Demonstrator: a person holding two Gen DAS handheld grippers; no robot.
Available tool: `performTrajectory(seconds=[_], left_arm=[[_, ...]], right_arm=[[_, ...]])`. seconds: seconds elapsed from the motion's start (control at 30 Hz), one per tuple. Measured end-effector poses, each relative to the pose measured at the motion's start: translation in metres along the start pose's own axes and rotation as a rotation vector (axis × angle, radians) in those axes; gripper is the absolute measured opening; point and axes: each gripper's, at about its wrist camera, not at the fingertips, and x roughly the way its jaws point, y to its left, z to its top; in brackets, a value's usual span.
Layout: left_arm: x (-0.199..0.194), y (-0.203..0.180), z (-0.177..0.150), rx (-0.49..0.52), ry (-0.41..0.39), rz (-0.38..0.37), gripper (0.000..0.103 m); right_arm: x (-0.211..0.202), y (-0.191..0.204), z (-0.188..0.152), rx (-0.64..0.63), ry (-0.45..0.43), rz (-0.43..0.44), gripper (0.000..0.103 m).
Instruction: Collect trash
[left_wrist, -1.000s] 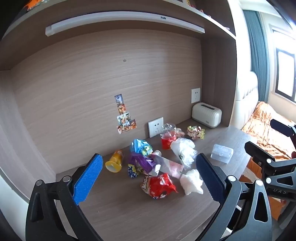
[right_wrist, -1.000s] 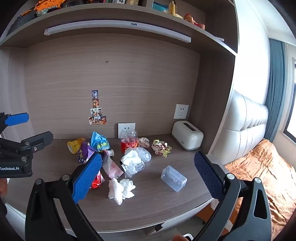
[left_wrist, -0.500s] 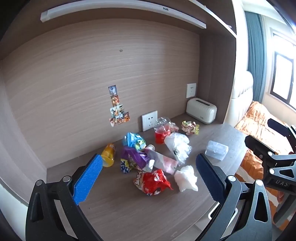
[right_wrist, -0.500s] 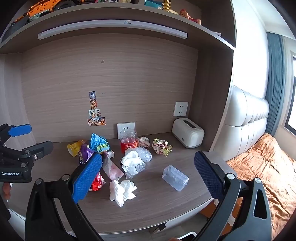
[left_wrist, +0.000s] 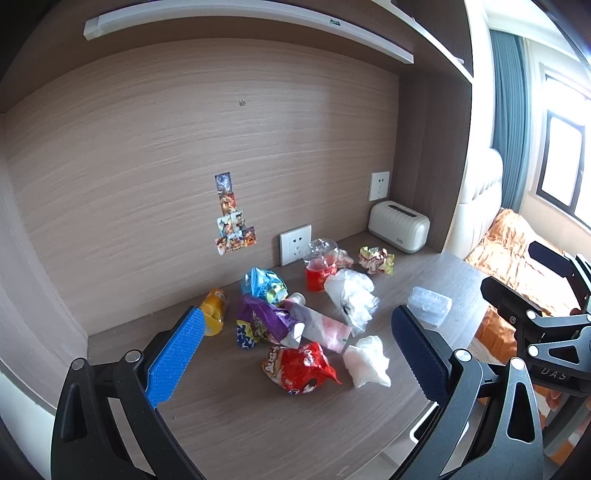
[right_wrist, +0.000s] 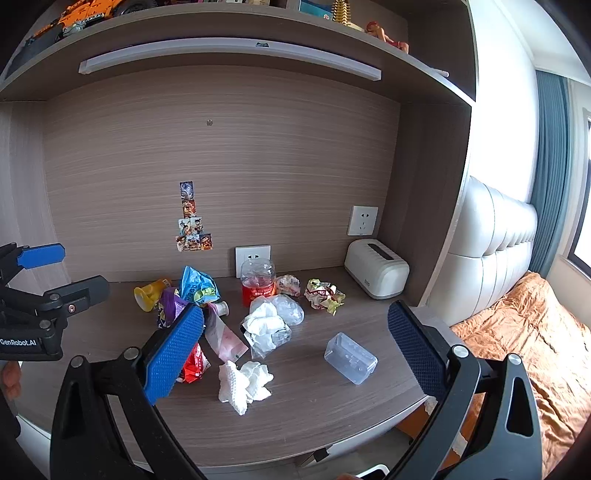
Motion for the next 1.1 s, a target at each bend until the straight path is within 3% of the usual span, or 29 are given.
performTrajectory(seconds=[1.1], left_arm=[[0.0026, 0.0024, 0.0037, 0.013, 0.006, -0.006, 0.098]], right_arm=[[0.0051, 0.0075, 0.0021, -0.031, 0.008, 0.015, 0.100]])
